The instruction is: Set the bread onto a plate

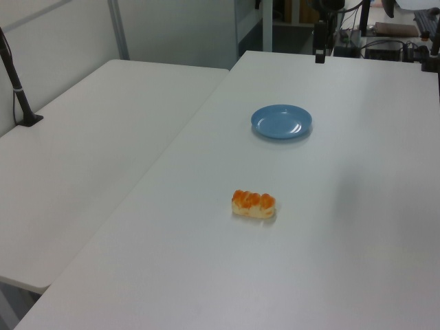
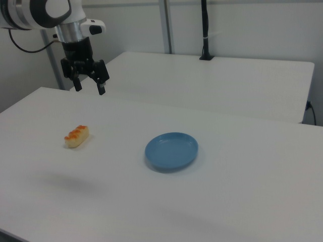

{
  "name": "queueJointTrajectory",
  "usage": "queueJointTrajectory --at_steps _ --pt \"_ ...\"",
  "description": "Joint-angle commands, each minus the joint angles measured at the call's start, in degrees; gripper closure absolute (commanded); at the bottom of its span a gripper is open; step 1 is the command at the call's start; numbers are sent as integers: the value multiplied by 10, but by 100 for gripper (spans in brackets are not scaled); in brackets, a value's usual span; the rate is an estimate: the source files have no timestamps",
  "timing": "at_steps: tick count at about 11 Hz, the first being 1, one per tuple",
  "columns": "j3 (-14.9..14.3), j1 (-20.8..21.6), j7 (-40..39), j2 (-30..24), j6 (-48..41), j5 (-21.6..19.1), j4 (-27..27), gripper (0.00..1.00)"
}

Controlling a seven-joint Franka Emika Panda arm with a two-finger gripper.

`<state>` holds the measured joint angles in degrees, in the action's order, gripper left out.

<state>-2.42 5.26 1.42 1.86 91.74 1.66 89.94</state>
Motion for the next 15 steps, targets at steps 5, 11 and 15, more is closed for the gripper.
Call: queueJointTrajectory --at_steps 5,11,15 --pt "3 31 7 17 33 -43 7 0" --pt "3 157 115 133 163 -32 -1 0" --pt "3 198 143 234 251 -25 -13 0"
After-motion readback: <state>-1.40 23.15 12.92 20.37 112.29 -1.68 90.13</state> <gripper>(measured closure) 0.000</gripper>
